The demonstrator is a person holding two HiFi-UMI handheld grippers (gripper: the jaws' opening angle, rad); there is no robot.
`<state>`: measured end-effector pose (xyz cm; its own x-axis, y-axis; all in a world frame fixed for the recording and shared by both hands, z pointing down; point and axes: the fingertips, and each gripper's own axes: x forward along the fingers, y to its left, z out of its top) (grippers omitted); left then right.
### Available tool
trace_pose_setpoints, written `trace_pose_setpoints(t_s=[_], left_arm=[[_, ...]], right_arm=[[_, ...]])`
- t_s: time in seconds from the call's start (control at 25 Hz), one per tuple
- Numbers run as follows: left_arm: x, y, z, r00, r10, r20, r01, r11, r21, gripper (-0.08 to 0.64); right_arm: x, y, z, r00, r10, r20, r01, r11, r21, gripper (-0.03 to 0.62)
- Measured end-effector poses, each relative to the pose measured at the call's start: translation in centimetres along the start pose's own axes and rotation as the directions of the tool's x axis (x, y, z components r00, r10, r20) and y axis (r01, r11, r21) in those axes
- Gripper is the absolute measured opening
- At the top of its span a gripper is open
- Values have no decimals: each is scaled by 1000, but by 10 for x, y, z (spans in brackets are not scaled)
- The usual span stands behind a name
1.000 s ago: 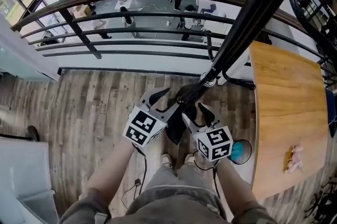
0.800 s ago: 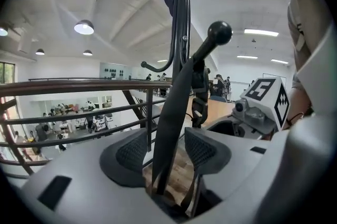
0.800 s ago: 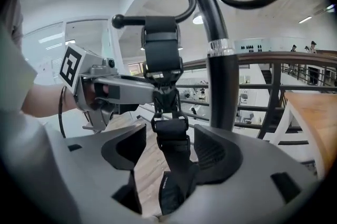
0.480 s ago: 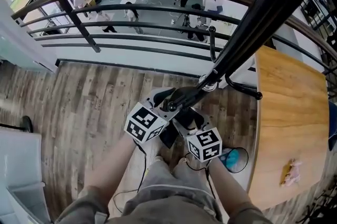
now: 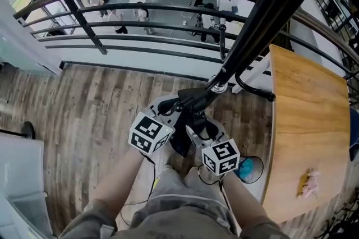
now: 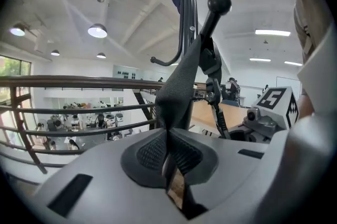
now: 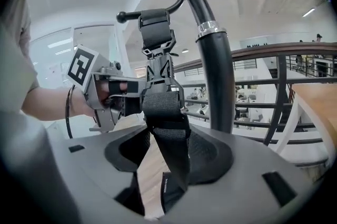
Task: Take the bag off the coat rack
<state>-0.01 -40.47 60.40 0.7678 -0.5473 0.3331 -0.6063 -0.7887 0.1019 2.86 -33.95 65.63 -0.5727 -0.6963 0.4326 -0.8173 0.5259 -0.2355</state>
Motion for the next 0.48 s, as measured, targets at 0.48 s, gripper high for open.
trace_pose_setpoints(t_s=[0.48], left_arm=[[-88,1,99,991,84,102,-74,992,-99,20]], right_arm=[[-74,35,106,997,40,73,-39,999,-15,232]])
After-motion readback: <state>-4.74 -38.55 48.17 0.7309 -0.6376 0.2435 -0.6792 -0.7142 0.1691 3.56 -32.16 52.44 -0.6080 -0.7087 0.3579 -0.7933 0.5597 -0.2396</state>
